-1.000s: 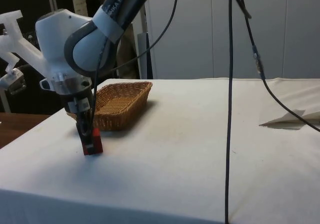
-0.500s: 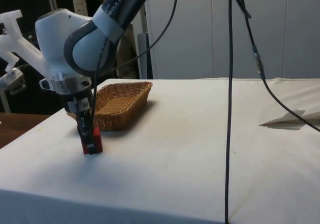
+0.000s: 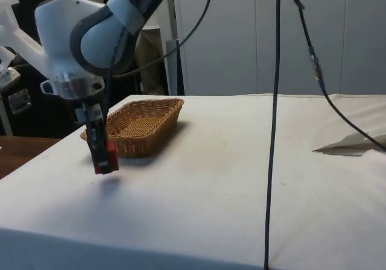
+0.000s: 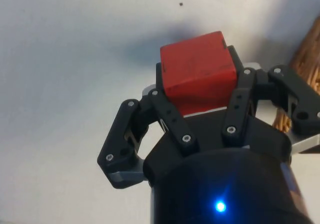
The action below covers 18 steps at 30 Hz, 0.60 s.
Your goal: Pick up the cube and place it into the basket.
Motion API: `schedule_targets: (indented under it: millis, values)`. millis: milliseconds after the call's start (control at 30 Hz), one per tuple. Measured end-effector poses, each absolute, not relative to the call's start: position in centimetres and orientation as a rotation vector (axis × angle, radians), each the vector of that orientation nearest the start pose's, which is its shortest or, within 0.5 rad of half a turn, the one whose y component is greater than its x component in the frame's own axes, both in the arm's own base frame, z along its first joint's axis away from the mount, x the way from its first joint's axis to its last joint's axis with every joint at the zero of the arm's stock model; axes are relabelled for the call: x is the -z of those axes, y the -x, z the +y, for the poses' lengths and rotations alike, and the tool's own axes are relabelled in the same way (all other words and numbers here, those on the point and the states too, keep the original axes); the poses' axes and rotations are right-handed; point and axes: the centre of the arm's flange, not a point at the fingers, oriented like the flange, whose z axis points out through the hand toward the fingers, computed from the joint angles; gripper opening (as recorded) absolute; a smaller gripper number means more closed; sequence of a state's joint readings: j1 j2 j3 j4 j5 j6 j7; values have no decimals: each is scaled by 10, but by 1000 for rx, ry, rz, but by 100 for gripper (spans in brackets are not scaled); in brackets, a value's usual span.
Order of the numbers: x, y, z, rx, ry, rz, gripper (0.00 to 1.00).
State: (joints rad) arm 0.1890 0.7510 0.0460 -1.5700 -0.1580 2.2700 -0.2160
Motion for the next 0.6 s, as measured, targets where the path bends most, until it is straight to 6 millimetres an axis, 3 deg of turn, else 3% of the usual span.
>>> schedule_targets:
  millis: [467,600]
  values:
    - [-237,-677,157,-82,3108,-889,3]
    - [-256,-676,159,-85,3109,-896,3]
